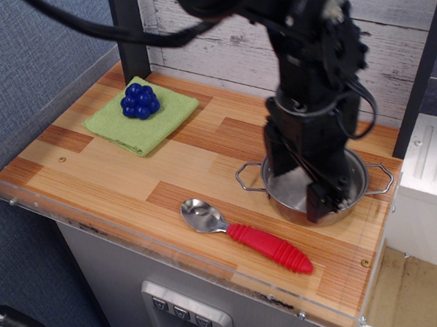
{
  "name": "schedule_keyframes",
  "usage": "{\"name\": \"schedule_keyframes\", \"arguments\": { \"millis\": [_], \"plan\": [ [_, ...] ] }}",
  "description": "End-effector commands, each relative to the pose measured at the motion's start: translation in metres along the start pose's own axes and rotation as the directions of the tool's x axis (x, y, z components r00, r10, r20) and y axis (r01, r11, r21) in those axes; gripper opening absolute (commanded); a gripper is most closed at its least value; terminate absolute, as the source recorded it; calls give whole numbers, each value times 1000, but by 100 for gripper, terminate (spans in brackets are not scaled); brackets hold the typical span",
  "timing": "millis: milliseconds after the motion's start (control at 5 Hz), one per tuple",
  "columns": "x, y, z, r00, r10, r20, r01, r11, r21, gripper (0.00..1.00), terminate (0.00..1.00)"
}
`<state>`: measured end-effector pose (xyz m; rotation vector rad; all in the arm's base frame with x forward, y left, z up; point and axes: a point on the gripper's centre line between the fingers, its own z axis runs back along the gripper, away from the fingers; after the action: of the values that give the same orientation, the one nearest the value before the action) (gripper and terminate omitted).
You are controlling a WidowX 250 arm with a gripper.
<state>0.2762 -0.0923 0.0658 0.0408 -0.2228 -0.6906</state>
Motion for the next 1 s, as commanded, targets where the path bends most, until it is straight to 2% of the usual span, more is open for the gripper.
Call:
{"name": "schedule_keyframes", "arguments": {
  "millis": [0,600,800],
  "plan": [
    [15,-5,-16,996,-86,9,85,996,39,100,0],
    [10,0,-43,998,-69,13,69,997,-32,100,0],
    [9,1,-47,998,-61,10,62,997,-36,100,0]
  ]
}}
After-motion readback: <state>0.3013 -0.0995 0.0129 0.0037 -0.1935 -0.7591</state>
